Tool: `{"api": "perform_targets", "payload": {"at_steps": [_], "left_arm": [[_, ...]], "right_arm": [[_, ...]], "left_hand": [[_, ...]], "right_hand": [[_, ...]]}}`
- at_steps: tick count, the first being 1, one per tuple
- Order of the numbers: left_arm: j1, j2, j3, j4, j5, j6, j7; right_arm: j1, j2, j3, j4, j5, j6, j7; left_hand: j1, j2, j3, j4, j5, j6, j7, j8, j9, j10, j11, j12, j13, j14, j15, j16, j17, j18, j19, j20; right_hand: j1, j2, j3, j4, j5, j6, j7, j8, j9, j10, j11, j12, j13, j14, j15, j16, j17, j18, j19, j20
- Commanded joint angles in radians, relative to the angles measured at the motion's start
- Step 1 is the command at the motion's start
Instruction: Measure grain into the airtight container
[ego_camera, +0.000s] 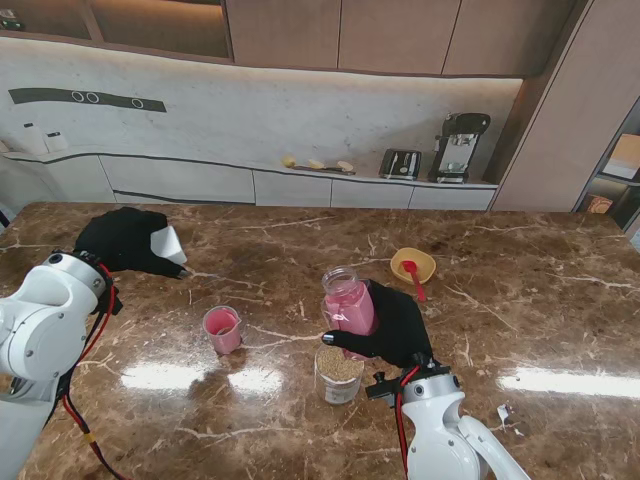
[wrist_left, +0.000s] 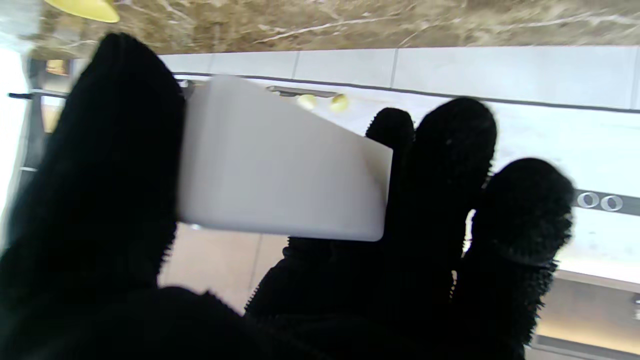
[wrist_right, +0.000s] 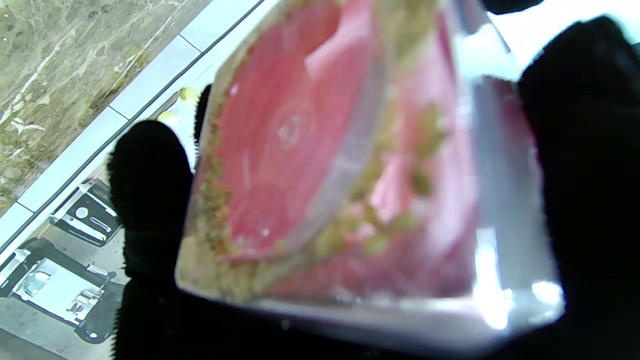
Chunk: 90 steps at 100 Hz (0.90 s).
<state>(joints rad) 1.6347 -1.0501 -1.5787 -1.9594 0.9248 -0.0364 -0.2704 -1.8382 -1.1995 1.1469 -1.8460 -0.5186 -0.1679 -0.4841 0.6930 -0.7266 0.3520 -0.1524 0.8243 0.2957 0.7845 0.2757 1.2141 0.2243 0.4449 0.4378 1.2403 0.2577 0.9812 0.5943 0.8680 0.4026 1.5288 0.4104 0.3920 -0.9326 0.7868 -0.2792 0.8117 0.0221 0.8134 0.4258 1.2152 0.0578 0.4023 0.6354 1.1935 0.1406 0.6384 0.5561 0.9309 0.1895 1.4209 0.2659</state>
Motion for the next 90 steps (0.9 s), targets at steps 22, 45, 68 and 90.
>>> {"api": "perform_targets", "payload": {"at_steps": [22, 45, 68, 90], "left_arm": [[0.047, -0.004, -0.02, 0.131, 0.08, 0.068, 0.078], [0.037, -0.001, 0.006, 0.227, 0.119, 0.105, 0.104], [0.014, -0.001, 0.057, 0.333, 0.126, 0.132, 0.161], [-0.012, -0.005, 0.114, 0.444, 0.123, 0.156, 0.253]], "right_arm": [[0.002, -0.003, -0.004, 0.012, 0.01, 0.014, 0.019], [0.005, -0.003, -0.005, 0.016, 0.01, 0.018, 0.022], [0.006, -0.003, -0.005, 0.019, 0.008, 0.015, 0.021], [0.002, -0.003, 0.001, 0.021, 0.009, 0.015, 0.021]], "left_hand": [[0.187, 0.239, 0.15, 0.013, 0.053, -0.251, 0.143, -0.009, 0.123, -0.135, 0.132, 0.011, 0.022, 0.028, -0.038, -0.004, -0.034, 0.022, 0.062, 0.045], [0.197, 0.261, 0.119, 0.021, 0.039, -0.276, 0.136, 0.012, 0.098, -0.15, 0.142, 0.01, 0.015, 0.032, -0.105, 0.019, -0.091, 0.026, 0.042, 0.098], [0.191, 0.272, 0.133, 0.022, 0.027, -0.313, 0.133, 0.048, 0.035, -0.148, 0.13, 0.017, -0.054, 0.044, -0.167, 0.07, -0.191, 0.035, -0.007, 0.155], [0.183, 0.272, 0.154, 0.017, 0.016, -0.329, 0.127, 0.065, -0.009, -0.144, 0.119, 0.012, -0.118, 0.051, -0.216, 0.094, -0.281, 0.047, -0.068, 0.216]], "right_hand": [[0.213, 0.227, 0.287, 0.005, 0.114, -0.24, 0.142, 0.012, 0.067, -0.094, 0.086, 0.024, 0.09, -0.104, 0.09, 0.043, 0.006, -0.061, 0.039, 0.025], [0.213, 0.228, 0.286, 0.005, 0.114, -0.241, 0.142, 0.012, 0.066, -0.094, 0.086, 0.024, 0.09, -0.104, 0.09, 0.043, 0.005, -0.061, 0.039, 0.025], [0.212, 0.228, 0.286, 0.004, 0.113, -0.24, 0.142, 0.012, 0.067, -0.095, 0.086, 0.024, 0.089, -0.103, 0.09, 0.043, 0.005, -0.061, 0.039, 0.025], [0.212, 0.228, 0.286, 0.005, 0.114, -0.242, 0.142, 0.012, 0.066, -0.095, 0.086, 0.024, 0.089, -0.104, 0.089, 0.043, 0.005, -0.061, 0.039, 0.025]]}}
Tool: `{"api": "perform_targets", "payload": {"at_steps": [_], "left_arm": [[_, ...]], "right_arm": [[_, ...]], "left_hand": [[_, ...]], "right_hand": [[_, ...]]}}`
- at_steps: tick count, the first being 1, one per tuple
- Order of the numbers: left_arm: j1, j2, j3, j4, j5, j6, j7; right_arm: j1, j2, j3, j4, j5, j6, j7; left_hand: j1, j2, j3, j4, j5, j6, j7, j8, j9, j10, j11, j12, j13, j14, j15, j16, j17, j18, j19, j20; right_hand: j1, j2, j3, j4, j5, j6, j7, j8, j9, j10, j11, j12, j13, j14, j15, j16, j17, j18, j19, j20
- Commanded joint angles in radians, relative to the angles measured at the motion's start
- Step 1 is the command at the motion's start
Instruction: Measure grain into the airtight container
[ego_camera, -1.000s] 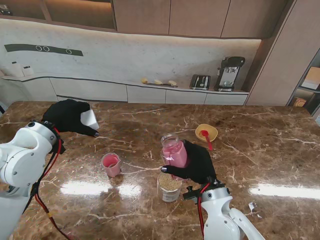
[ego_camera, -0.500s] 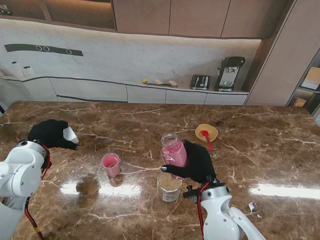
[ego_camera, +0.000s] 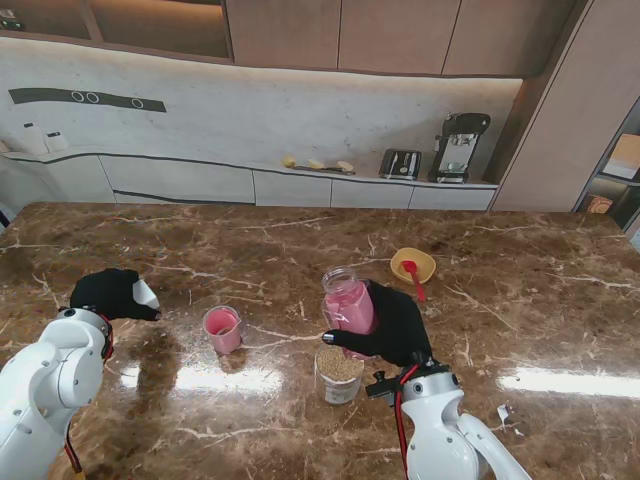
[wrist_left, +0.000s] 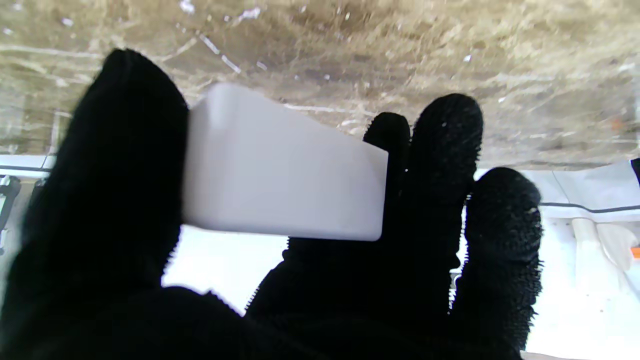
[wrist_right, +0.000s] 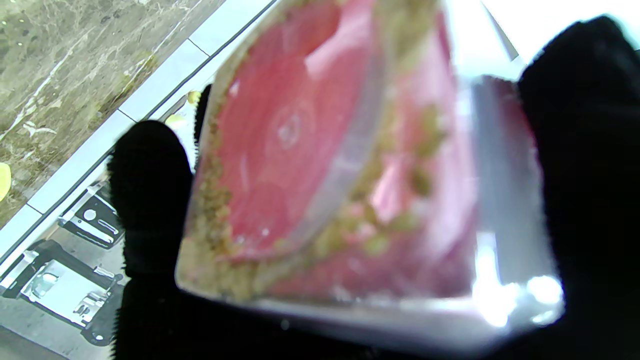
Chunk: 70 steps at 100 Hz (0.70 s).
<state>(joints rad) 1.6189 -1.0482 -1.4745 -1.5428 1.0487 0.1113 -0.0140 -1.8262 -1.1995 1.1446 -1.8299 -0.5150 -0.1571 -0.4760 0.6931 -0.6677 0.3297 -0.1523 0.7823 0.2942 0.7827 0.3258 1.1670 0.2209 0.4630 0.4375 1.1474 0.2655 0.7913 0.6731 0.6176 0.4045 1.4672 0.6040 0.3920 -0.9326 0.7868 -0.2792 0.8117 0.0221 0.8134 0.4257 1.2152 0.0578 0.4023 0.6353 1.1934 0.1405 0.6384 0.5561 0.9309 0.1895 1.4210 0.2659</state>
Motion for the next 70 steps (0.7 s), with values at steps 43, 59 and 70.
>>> {"api": "perform_targets", "payload": {"at_steps": [43, 59, 70], "left_arm": [[-0.002, 0.001, 0.065, 0.12, 0.035, 0.038, 0.029], [-0.001, 0.001, 0.082, 0.145, 0.031, 0.045, 0.037], [0.004, 0.003, 0.082, 0.147, 0.035, 0.042, 0.032]], "right_arm": [[-0.013, -0.003, 0.012, 0.007, 0.006, -0.002, 0.012], [-0.007, -0.003, 0.007, 0.014, 0.007, -0.003, 0.013], [-0.002, -0.003, 0.003, 0.018, 0.01, -0.001, 0.017]], "left_hand": [[0.165, 0.215, 0.167, 0.007, -0.028, -0.345, 0.091, 0.04, -0.091, -0.152, 0.058, 0.045, -0.203, 0.026, -0.127, 0.008, -0.221, 0.016, -0.138, 0.044], [0.152, 0.209, 0.126, 0.009, -0.102, -0.351, 0.038, 0.067, -0.252, -0.15, 0.018, -0.001, -0.383, -0.002, -0.244, -0.01, -0.362, -0.02, -0.254, 0.029], [0.028, 0.214, 0.208, 0.005, -0.146, -0.329, -0.085, 0.106, -0.401, -0.16, -0.023, -0.023, -0.516, -0.043, -0.339, -0.037, -0.492, -0.056, -0.4, 0.001]], "right_hand": [[0.21, 0.229, 0.285, 0.004, 0.113, -0.242, 0.141, 0.012, 0.066, -0.095, 0.086, 0.024, 0.089, -0.104, 0.089, 0.043, 0.005, -0.061, 0.039, 0.025], [0.211, 0.229, 0.285, 0.004, 0.113, -0.241, 0.141, 0.012, 0.066, -0.096, 0.086, 0.024, 0.088, -0.104, 0.089, 0.042, 0.005, -0.061, 0.038, 0.025], [0.21, 0.229, 0.285, 0.004, 0.113, -0.241, 0.141, 0.012, 0.066, -0.096, 0.085, 0.023, 0.088, -0.104, 0.089, 0.042, 0.004, -0.061, 0.038, 0.025]]}}
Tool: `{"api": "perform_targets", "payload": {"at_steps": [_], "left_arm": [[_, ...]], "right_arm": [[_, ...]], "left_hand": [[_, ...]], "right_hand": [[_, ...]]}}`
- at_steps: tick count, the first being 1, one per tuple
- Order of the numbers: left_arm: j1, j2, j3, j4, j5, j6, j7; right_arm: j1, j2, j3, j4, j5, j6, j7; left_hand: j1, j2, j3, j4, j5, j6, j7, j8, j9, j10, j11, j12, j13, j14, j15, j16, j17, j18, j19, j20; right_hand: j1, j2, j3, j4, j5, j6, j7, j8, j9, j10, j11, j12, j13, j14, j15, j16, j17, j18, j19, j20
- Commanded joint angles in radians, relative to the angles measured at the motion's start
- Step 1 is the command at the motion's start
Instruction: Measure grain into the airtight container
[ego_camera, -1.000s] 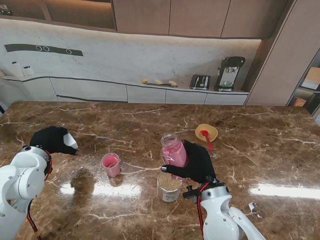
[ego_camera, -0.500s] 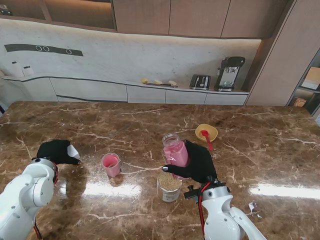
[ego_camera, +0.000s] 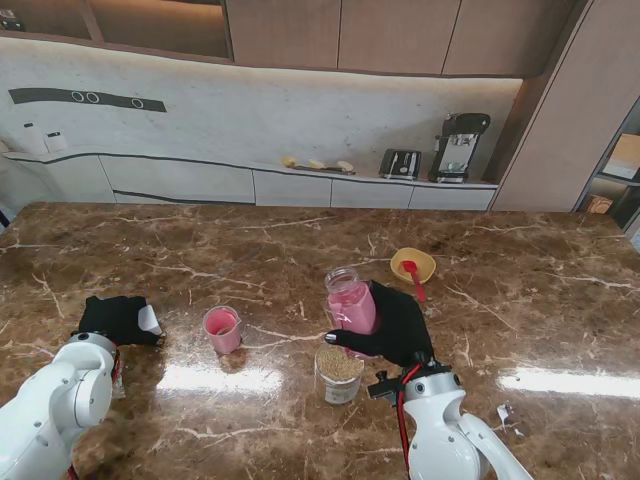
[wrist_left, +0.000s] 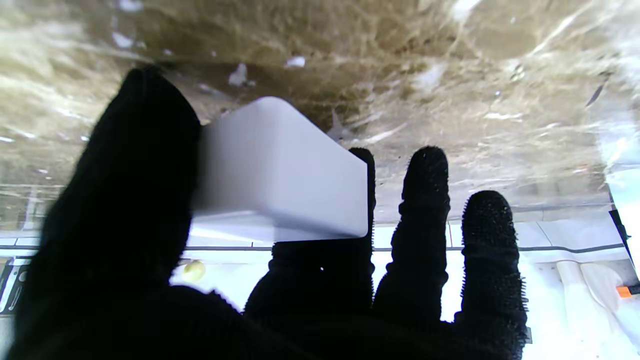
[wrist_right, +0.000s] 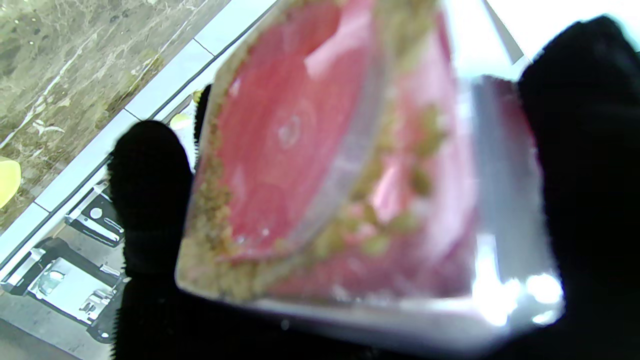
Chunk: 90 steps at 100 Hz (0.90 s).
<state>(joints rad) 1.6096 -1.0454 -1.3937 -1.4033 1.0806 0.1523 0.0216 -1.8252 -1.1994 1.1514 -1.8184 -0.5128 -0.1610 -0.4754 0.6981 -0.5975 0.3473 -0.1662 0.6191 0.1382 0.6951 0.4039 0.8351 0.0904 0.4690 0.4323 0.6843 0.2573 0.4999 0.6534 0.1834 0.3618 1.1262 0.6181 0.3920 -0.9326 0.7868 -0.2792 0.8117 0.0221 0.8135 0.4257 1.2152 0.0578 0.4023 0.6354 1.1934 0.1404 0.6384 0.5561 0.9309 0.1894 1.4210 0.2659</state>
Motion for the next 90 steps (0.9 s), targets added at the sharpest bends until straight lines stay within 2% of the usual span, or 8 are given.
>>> {"api": "perform_targets", "payload": {"at_steps": [1, 5, 18, 30, 48, 70, 76, 90], "left_arm": [[0.014, 0.001, 0.0, 0.006, 0.003, 0.001, -0.006], [0.019, 0.001, -0.004, -0.001, 0.0, 0.0, -0.019], [0.027, 0.005, -0.017, -0.014, 0.006, -0.016, -0.049], [0.036, 0.005, -0.029, -0.03, 0.007, -0.023, -0.066], [0.053, 0.0, -0.049, -0.06, -0.021, -0.018, -0.073], [0.061, -0.013, -0.069, -0.1, -0.068, -0.028, -0.03], [0.065, -0.016, -0.078, -0.116, -0.082, -0.036, -0.026], [0.079, -0.021, -0.095, -0.155, -0.117, -0.069, -0.022]], "right_arm": [[-0.003, -0.003, -0.004, 0.007, 0.008, 0.003, 0.017], [-0.002, -0.003, -0.005, 0.007, 0.008, 0.004, 0.017], [0.0, -0.003, -0.006, 0.007, 0.007, 0.004, 0.016], [0.0, -0.003, -0.007, 0.007, 0.006, 0.003, 0.014], [-0.001, -0.004, -0.008, 0.009, 0.007, 0.002, 0.012], [-0.001, -0.005, -0.005, 0.01, 0.01, 0.001, 0.01], [-0.001, -0.005, -0.004, 0.01, 0.009, -0.001, 0.009], [-0.003, -0.005, -0.001, 0.009, 0.011, -0.003, 0.008]], "left_hand": [[0.007, 0.146, 0.2, 0.026, 0.013, -0.172, -0.012, 0.024, -0.085, -0.031, -0.034, -0.019, -0.068, -0.038, -0.058, -0.021, -0.071, -0.015, -0.076, -0.017], [-0.046, 0.151, 0.237, 0.058, -0.005, -0.172, -0.055, 0.018, -0.138, -0.035, -0.051, -0.026, -0.116, -0.051, -0.09, -0.033, -0.119, -0.028, -0.132, -0.03], [-0.087, 0.143, 0.151, 0.07, -0.066, -0.188, -0.173, -0.024, -0.263, -0.058, -0.101, -0.046, -0.237, -0.084, -0.186, -0.071, -0.221, -0.065, -0.309, -0.051], [-0.103, 0.151, 0.06, 0.087, -0.129, -0.189, -0.308, -0.105, -0.357, -0.072, -0.161, -0.088, -0.33, -0.099, -0.291, -0.145, -0.269, -0.081, -0.469, -0.073], [-0.114, 0.187, -0.105, 0.123, -0.232, -0.195, -0.465, -0.204, -0.494, -0.094, -0.229, -0.155, -0.475, -0.137, -0.386, -0.247, -0.286, -0.11, -0.936, -0.176], [-0.101, 0.22, -0.168, 0.14, -0.36, -0.228, -0.549, -0.225, -0.501, -0.101, -0.23, -0.137, -0.497, -0.168, -0.394, -0.246, -0.266, -0.148, -1.037, -0.173], [-0.089, 0.233, -0.182, 0.143, -0.443, -0.247, -0.567, -0.208, -0.515, -0.114, -0.228, -0.126, -0.495, -0.182, -0.396, -0.243, -0.263, -0.174, -1.028, -0.162], [-0.026, 0.273, -0.228, 0.152, -0.484, -0.245, -0.712, -0.187, -0.529, -0.104, -0.214, -0.113, -0.433, -0.223, -0.389, -0.246, -0.193, -0.284, -0.879, -0.012]], "right_hand": [[0.21, 0.23, 0.285, 0.004, 0.113, -0.242, 0.141, 0.012, 0.065, -0.096, 0.085, 0.023, 0.088, -0.104, 0.089, 0.042, 0.004, -0.061, 0.038, 0.025], [0.209, 0.23, 0.285, 0.004, 0.113, -0.243, 0.14, 0.012, 0.065, -0.095, 0.085, 0.023, 0.088, -0.104, 0.089, 0.042, 0.004, -0.061, 0.038, 0.025], [0.208, 0.23, 0.285, 0.004, 0.113, -0.242, 0.14, 0.011, 0.065, -0.097, 0.085, 0.023, 0.088, -0.104, 0.088, 0.042, 0.004, -0.061, 0.038, 0.025], [0.207, 0.23, 0.285, 0.004, 0.113, -0.242, 0.14, 0.011, 0.065, -0.096, 0.085, 0.023, 0.088, -0.104, 0.088, 0.042, 0.004, -0.061, 0.038, 0.025], [0.208, 0.229, 0.286, 0.004, 0.113, -0.241, 0.141, 0.01, 0.066, -0.096, 0.086, 0.023, 0.088, -0.104, 0.088, 0.042, 0.004, -0.061, 0.038, 0.025], [0.207, 0.228, 0.286, 0.004, 0.113, -0.243, 0.141, 0.01, 0.065, -0.095, 0.085, 0.023, 0.087, -0.104, 0.088, 0.042, 0.003, -0.061, 0.037, 0.025], [0.207, 0.229, 0.286, 0.004, 0.113, -0.244, 0.141, 0.01, 0.064, -0.095, 0.085, 0.022, 0.087, -0.104, 0.088, 0.042, 0.002, -0.061, 0.037, 0.024], [0.205, 0.231, 0.286, 0.004, 0.112, -0.244, 0.14, 0.01, 0.063, -0.097, 0.085, 0.023, 0.084, -0.104, 0.087, 0.042, -0.005, -0.06, 0.034, 0.024]]}}
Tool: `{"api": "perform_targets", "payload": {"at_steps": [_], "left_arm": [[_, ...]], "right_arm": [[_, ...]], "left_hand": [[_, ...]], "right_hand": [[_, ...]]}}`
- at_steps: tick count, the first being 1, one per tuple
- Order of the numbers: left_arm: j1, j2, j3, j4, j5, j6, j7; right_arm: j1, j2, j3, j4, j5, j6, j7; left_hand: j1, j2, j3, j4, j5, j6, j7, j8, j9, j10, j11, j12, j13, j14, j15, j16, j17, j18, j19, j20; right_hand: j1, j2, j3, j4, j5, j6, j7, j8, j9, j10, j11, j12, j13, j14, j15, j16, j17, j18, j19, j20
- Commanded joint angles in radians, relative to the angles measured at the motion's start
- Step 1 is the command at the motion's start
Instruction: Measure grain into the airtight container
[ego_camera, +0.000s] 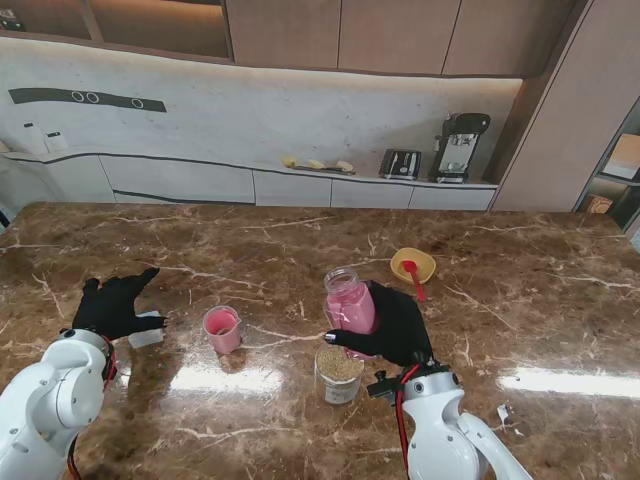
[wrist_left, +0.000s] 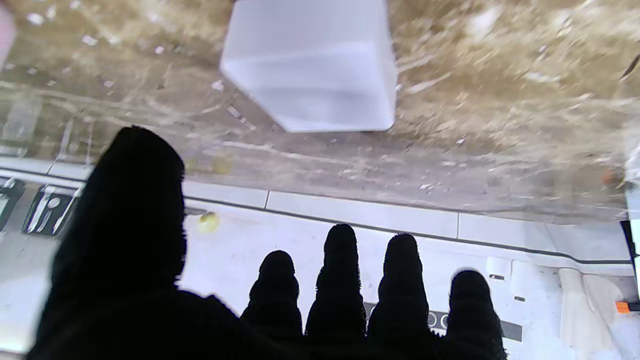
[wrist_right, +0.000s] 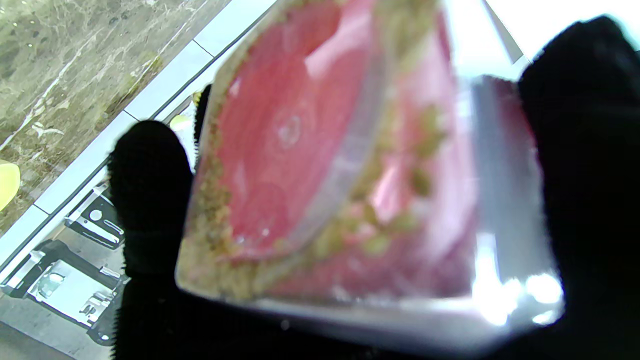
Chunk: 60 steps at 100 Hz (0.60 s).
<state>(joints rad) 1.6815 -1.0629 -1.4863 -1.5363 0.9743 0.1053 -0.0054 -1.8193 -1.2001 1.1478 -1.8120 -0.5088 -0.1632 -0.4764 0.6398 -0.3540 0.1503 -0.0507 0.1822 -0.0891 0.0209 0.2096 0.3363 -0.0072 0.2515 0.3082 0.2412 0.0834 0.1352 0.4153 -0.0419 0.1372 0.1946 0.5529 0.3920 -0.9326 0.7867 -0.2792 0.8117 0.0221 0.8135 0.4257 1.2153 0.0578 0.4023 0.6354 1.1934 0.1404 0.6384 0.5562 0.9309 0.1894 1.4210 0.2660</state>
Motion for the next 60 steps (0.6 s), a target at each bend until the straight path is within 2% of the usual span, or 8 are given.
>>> {"api": "perform_targets", "payload": {"at_steps": [1, 7, 13, 30, 37, 39, 51, 60], "left_arm": [[0.008, -0.004, -0.003, -0.024, -0.014, -0.026, 0.007], [0.013, -0.008, -0.005, -0.036, -0.028, -0.043, 0.022], [0.023, -0.011, -0.005, -0.056, -0.054, -0.052, 0.023], [0.052, -0.017, -0.003, -0.103, -0.095, -0.072, 0.022], [0.065, -0.02, -0.003, -0.122, -0.122, -0.078, 0.022], [0.069, -0.021, -0.004, -0.127, -0.129, -0.081, 0.02], [0.093, -0.022, -0.015, -0.161, -0.183, -0.098, -0.014], [0.112, -0.02, -0.026, -0.186, -0.224, -0.106, -0.051]], "right_arm": [[-0.009, -0.004, 0.002, 0.003, 0.008, -0.001, 0.009], [-0.008, -0.006, 0.002, 0.005, 0.007, -0.002, 0.002], [-0.008, -0.007, 0.002, 0.007, 0.009, -0.007, -0.001], [-0.008, -0.011, 0.007, 0.02, 0.034, -0.054, -0.007], [-0.009, -0.013, 0.012, 0.026, 0.044, -0.079, -0.01], [-0.01, -0.013, 0.013, 0.028, 0.046, -0.086, -0.012], [-0.009, -0.02, 0.018, 0.046, 0.059, -0.127, -0.031], [-0.006, -0.026, 0.02, 0.062, 0.076, -0.156, -0.047]], "left_hand": [[0.038, 0.03, -0.03, 0.036, -0.047, -0.017, -0.039, 0.004, -0.032, -0.004, 0.007, 0.011, 0.011, -0.053, -0.025, -0.011, 0.037, -0.075, 0.07, 0.062], [0.049, 0.028, -0.029, 0.032, -0.046, -0.003, -0.019, 0.036, -0.021, 0.01, 0.021, 0.008, 0.023, -0.049, -0.017, -0.015, 0.057, -0.119, 0.158, 0.087], [0.057, 0.024, -0.025, 0.029, -0.038, 0.013, 0.015, 0.086, -0.021, 0.019, 0.026, 0.003, 0.025, -0.036, -0.01, -0.013, 0.043, -0.141, 0.236, 0.078], [0.056, 0.018, -0.026, 0.027, -0.005, 0.031, 0.099, 0.102, -0.024, 0.026, 0.02, -0.003, 0.023, -0.015, 0.001, -0.005, 0.002, -0.111, 0.357, 0.044], [0.059, 0.011, -0.024, 0.025, 0.027, 0.055, 0.134, 0.1, -0.026, 0.029, 0.015, -0.003, 0.017, -0.009, 0.002, -0.003, 0.001, -0.11, 0.349, 0.018], [0.061, 0.008, -0.023, 0.025, 0.039, 0.064, 0.143, 0.1, -0.026, 0.03, 0.015, -0.003, 0.014, -0.009, 0.002, -0.002, 0.0, -0.11, 0.347, 0.013], [0.066, -0.015, -0.01, 0.022, 0.13, 0.137, 0.201, 0.099, -0.039, 0.032, 0.007, -0.003, -0.005, -0.011, -0.005, -0.005, -0.004, -0.12, 0.306, -0.022], [0.065, -0.026, -0.003, 0.02, 0.155, 0.145, 0.215, 0.094, -0.054, 0.026, 0.0, -0.005, -0.017, -0.009, -0.009, -0.006, -0.008, -0.107, 0.289, -0.029]], "right_hand": [[0.206, 0.231, 0.286, 0.004, 0.112, -0.244, 0.14, 0.01, 0.063, -0.097, 0.085, 0.023, 0.084, -0.104, 0.087, 0.042, -0.006, -0.06, 0.033, 0.024], [0.204, 0.233, 0.286, 0.003, 0.112, -0.246, 0.14, 0.01, 0.063, -0.098, 0.085, 0.023, 0.083, -0.104, 0.086, 0.041, -0.009, -0.059, 0.033, 0.024], [0.205, 0.233, 0.287, 0.004, 0.111, -0.249, 0.139, 0.01, 0.061, -0.1, 0.084, 0.022, 0.078, -0.103, 0.084, 0.041, -0.016, -0.057, 0.03, 0.024], [0.235, 0.22, 0.298, 0.008, 0.107, -0.277, 0.129, 0.004, 0.037, -0.117, 0.061, 0.015, 0.025, -0.116, 0.047, 0.03, -0.089, -0.046, -0.012, 0.022], [0.259, 0.206, 0.306, 0.011, 0.105, -0.286, 0.124, -0.004, 0.027, -0.124, 0.045, 0.014, 0.003, -0.123, 0.027, 0.027, -0.122, -0.045, -0.037, 0.025], [0.273, 0.198, 0.31, 0.014, 0.103, -0.292, 0.127, -0.01, 0.025, -0.126, 0.015, 0.031, -0.008, -0.127, 0.006, 0.032, -0.14, -0.045, -0.067, 0.062], [0.319, 0.168, 0.326, 0.022, 0.105, -0.305, 0.126, -0.012, 0.011, -0.141, -0.002, 0.026, -0.043, -0.131, -0.013, 0.032, -0.183, -0.049, -0.103, 0.067], [0.341, 0.145, 0.333, 0.025, 0.102, -0.306, 0.125, -0.013, 0.002, -0.144, -0.011, 0.023, -0.057, -0.128, -0.021, 0.035, -0.196, -0.048, -0.118, 0.069]]}}
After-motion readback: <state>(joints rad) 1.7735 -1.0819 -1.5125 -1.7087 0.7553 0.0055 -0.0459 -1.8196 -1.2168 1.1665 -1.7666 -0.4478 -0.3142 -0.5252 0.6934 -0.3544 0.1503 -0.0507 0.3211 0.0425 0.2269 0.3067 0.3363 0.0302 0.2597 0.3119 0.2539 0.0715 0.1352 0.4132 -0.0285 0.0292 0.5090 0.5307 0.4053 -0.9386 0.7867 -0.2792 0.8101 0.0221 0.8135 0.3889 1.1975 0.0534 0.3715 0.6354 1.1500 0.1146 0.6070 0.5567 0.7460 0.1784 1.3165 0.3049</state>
